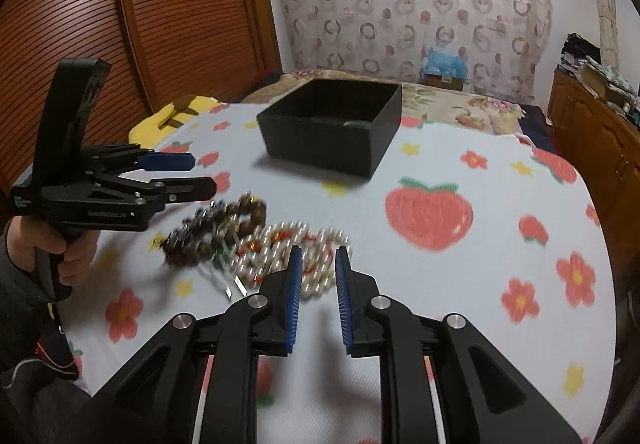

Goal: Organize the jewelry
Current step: 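Carry both bangles into the black box and open both grippers to release them, then grasp the purple crystal hairpin with the left gripper while the right grasps a pearl bracelet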

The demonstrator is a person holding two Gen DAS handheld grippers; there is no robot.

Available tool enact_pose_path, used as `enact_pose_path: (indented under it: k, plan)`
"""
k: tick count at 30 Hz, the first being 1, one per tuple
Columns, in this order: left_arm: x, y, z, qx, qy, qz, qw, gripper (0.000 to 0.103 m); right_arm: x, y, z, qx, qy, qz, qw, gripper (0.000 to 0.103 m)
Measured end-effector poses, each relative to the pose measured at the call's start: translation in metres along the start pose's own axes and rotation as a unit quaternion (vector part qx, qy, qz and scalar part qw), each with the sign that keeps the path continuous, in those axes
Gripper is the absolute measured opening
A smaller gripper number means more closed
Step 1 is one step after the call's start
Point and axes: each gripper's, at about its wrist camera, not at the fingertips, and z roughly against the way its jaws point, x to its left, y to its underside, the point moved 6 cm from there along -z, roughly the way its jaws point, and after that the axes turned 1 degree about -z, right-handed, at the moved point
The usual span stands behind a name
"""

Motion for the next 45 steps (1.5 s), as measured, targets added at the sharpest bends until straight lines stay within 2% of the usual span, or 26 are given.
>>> enact_pose_path:
  k: [3, 8, 11, 15, 21, 24, 26, 31, 34, 40, 45]
  plan:
    - [-0.002, 0.011, 0.002, 0.006, 0.009, 0.006, 0.9999, 0.063, 0.005, 0.012, 0.004, 0.001, -0.005, -0.010, 1.000, 0.019]
    - [-0.010, 0.020, 0.000, 0.016, 0.029, 0.007, 0.9994, 0.050, 0.007, 0.023, 0.010, 0.002, 0.003, -0.015, 1.000, 0.019]
    - [-0.011, 0.023, -0.002, 0.022, 0.034, 0.015, 0.9991, 0.048, 0.010, 0.027, 0.014, -0.002, 0.001, -0.020, 1.000, 0.020]
    - [-0.006, 0.027, -0.007, 0.028, 0.058, 0.047, 0.9968, 0.046, 0.012, 0.030, 0.014, -0.003, -0.007, -0.027, 1.000, 0.021]
    - [-0.003, 0.031, -0.010, 0.032, 0.075, 0.072, 0.9941, 0.028, 0.017, 0.028, 0.013, -0.002, -0.008, -0.023, 1.000, 0.021]
    - [-0.003, 0.031, -0.007, 0.024, 0.068, 0.073, 0.9947, 0.027, 0.018, 0.026, 0.012, 0.000, -0.001, -0.016, 1.000, 0.021]
    - [-0.004, 0.031, 0.000, 0.010, 0.054, 0.067, 0.9962, 0.026, 0.018, 0.024, 0.011, 0.000, 0.011, -0.005, 1.000, 0.021]
    - [-0.006, 0.030, 0.025, -0.028, 0.025, 0.053, 0.9979, 0.026, 0.014, 0.019, 0.002, 0.013, 0.011, -0.003, 1.000, 0.021]
    - [-0.001, 0.029, 0.036, -0.044, 0.014, 0.053, 0.9976, 0.016, 0.016, 0.013, -0.003, 0.016, 0.007, 0.005, 1.000, 0.021]
    - [0.008, 0.035, 0.034, -0.038, -0.001, 0.048, 0.9981, 0.013, 0.016, 0.003, -0.020, 0.032, 0.015, 0.028, 0.999, 0.021]
    - [0.016, 0.036, 0.037, -0.042, 0.000, 0.059, 0.9974, 0.013, 0.014, -0.001, -0.032, 0.051, 0.002, 0.032, 0.998, 0.021]
